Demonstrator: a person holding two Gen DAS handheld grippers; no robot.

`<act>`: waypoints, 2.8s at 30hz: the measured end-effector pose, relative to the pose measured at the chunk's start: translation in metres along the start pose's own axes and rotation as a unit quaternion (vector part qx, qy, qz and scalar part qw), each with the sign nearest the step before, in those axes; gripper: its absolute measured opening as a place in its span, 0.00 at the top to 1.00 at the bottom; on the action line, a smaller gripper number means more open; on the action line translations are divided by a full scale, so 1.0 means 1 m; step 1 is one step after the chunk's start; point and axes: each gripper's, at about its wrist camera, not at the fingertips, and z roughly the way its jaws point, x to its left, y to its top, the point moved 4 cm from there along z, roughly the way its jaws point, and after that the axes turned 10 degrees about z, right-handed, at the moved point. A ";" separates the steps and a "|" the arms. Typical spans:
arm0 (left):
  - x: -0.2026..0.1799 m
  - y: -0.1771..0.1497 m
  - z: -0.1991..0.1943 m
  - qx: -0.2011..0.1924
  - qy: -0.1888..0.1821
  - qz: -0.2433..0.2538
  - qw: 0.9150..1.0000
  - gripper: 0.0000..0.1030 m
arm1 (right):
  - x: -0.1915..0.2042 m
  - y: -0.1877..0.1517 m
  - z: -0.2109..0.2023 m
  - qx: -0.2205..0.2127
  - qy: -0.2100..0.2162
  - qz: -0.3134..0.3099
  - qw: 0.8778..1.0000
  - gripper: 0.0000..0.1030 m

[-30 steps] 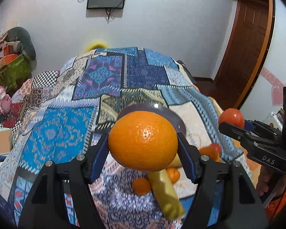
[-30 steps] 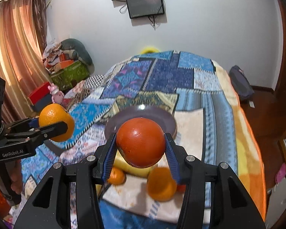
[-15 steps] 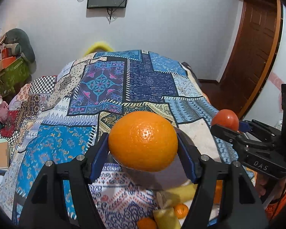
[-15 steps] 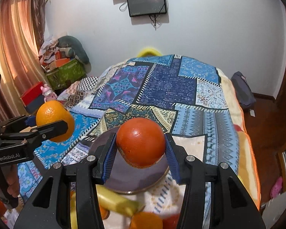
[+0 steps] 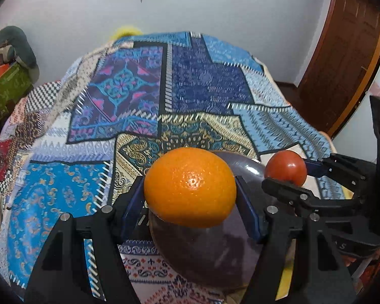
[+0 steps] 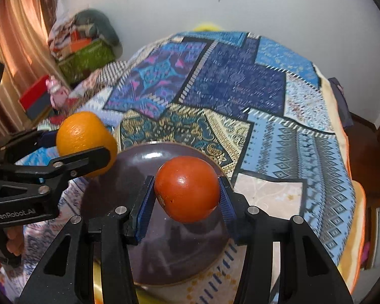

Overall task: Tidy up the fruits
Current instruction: 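Carry the orange with the left tool while the right tool carries the tomato onto the dark plate, then open both tools and withdraw them from the plate, then grasp the yellow cylindrical gourd with the left tool while the right tool grasps another large orange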

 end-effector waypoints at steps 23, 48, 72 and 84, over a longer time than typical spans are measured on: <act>-0.001 -0.009 0.041 0.047 -0.018 0.015 0.999 0.33 | -0.003 -0.008 0.039 0.086 -0.018 -0.044 0.995 0.43; -0.019 -0.059 -0.121 -0.031 0.009 0.033 0.999 0.26 | -0.006 -0.052 -0.128 -0.092 -0.018 0.017 0.995 0.29; -0.089 -0.164 -0.102 0.057 -0.057 0.014 0.997 0.39 | -0.012 -0.158 -0.089 -0.013 0.010 0.124 0.992 0.52; -0.094 -0.171 -0.084 0.069 -0.075 -0.001 0.995 0.54 | -0.015 -0.157 -0.076 -0.010 0.014 0.151 0.988 0.55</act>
